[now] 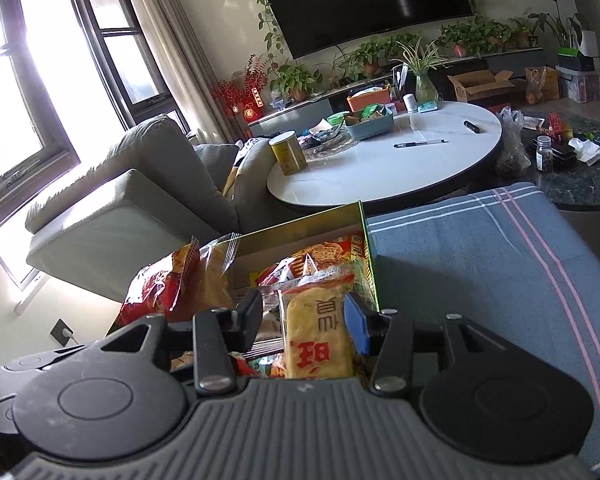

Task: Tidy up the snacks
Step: 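Lower the red-and-white bag into the box with the left gripper while the right lowers the rice-cracker packet, then reach the left gripper down and grasp the blue-labelled bread roll packet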

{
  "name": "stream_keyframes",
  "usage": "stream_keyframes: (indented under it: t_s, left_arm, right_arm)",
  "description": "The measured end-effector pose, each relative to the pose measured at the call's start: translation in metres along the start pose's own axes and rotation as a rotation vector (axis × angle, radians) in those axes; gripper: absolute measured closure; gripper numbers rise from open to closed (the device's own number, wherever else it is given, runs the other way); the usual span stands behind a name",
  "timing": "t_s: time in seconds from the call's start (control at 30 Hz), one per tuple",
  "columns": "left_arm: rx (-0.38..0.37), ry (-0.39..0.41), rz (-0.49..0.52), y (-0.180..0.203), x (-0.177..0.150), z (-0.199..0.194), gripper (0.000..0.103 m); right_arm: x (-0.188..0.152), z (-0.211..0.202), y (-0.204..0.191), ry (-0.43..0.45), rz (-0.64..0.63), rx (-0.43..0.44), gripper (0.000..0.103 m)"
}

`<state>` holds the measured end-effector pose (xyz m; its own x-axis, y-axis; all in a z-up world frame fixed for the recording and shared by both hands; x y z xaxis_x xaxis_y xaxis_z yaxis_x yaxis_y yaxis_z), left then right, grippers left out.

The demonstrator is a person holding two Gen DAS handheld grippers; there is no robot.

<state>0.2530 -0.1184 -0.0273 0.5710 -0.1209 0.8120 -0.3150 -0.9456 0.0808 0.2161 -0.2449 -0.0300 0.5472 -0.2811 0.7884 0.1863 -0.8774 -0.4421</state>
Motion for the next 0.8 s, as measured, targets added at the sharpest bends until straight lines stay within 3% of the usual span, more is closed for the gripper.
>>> stream_keyframes:
  t_s: [0.3,0.8]
  left_arm:
    - [-0.009,0.019,-0.014,0.003,-0.005,-0.03,0.042]
    - [-0.046,0.01,0.058,0.029,-0.035,-0.078,0.039]
  right_arm:
    - [-0.003,-0.025,-0.006,0.004,-0.01,-0.01,0.041]
    - [-0.014,-0.07,-0.012,0.014,-0.044,-0.038,0.038]
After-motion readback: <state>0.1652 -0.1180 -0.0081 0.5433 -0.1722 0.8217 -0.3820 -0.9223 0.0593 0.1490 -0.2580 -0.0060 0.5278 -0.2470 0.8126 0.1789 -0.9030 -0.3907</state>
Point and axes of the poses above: each gripper's, at about its wrist camera, not at the fingertips, and z roughly the way its jaws point, y to its right, x to its top, the point moved 6 cm from there along z, roughly the way its jaws point, and after that the axes turned 10 degrees about x, right-handed, at the moved point
